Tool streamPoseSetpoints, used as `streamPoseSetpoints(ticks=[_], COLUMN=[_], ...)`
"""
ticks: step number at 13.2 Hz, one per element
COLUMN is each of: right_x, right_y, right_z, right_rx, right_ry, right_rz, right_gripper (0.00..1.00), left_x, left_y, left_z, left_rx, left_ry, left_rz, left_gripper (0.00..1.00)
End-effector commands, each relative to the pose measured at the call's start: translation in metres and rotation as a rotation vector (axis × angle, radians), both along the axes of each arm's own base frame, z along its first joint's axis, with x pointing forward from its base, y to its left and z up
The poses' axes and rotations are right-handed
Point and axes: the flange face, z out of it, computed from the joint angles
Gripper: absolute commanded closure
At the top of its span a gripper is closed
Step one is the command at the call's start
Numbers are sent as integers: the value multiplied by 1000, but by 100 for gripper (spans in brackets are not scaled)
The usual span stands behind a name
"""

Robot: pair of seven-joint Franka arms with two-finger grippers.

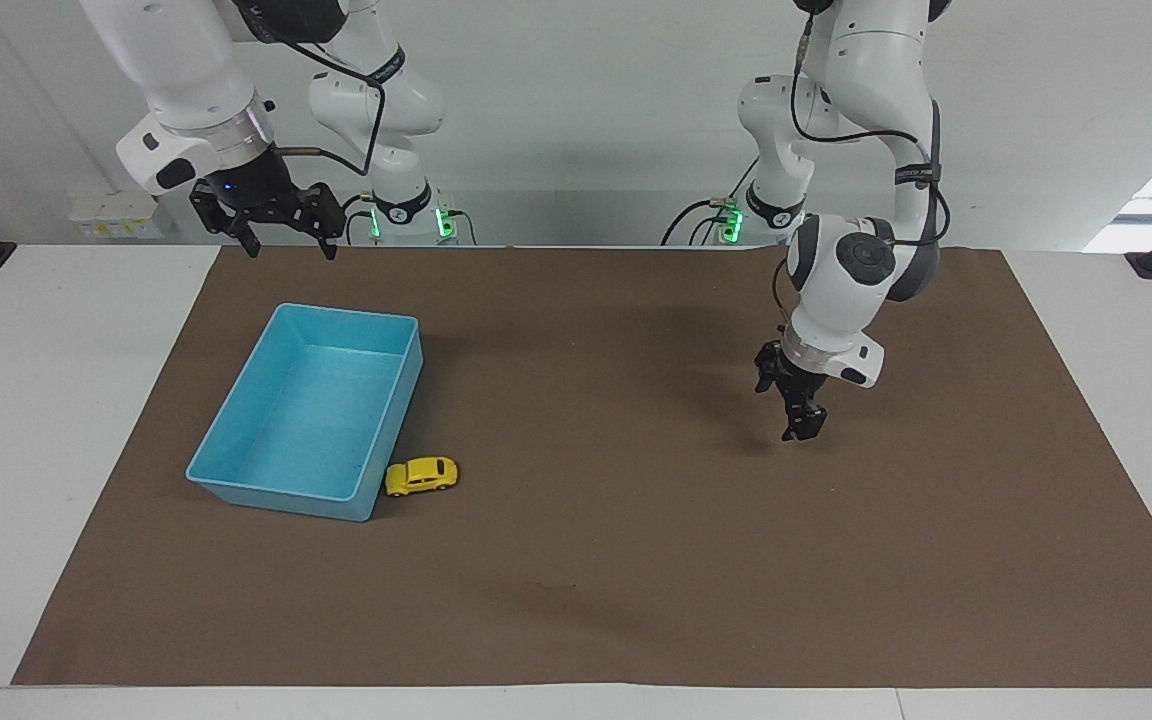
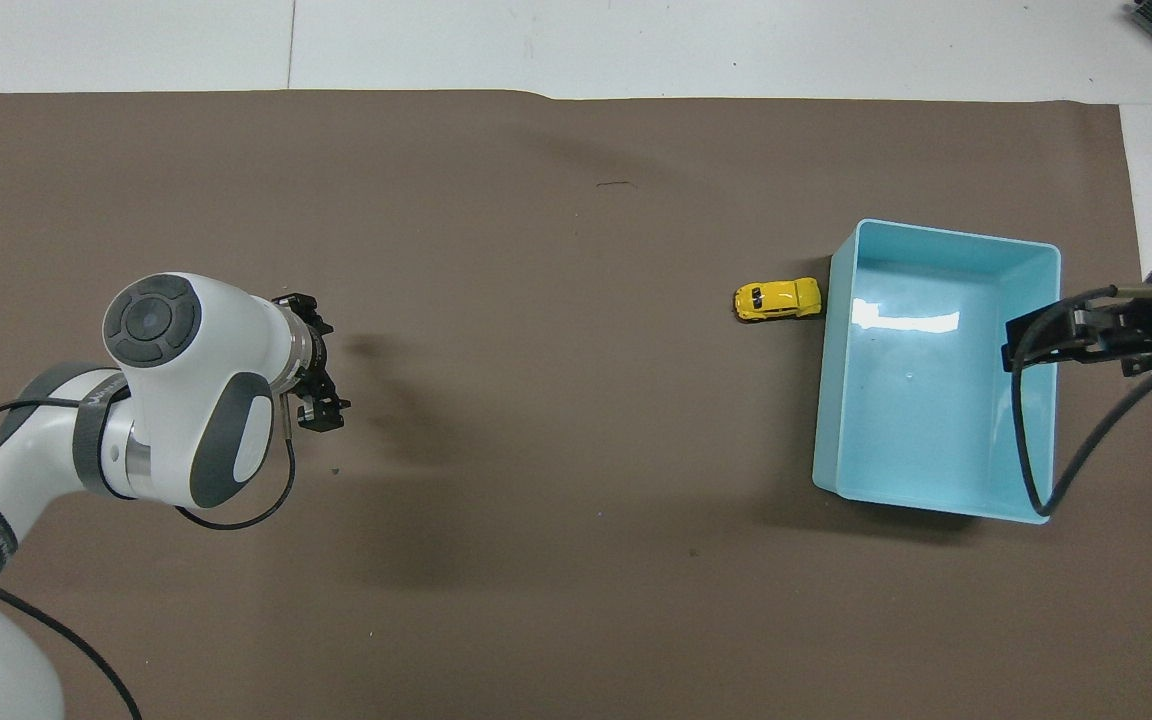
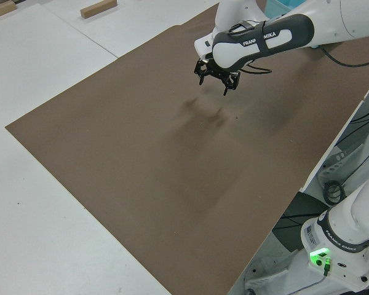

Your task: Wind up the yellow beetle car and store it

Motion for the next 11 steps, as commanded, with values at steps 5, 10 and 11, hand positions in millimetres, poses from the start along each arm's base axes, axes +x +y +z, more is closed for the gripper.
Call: streamPoseSetpoints(ticks=[5,10,11], right_x=[-1,0,1], right_y=[-3,-4,-7], right_z=[2,2,1], right_rx=[30,20,18], right_ry=[-16,-18,-18], right_rz=[15,12,9], right_gripper=[0,0,0], left_x=[20,36,35], left_y=[-10,-35,-42], left_z=[13,23,24], left_rx=[33,58,59], left_ry=[-111,-161,-164], left_rz=[-240,-541,-576], left_gripper=[0,0,0])
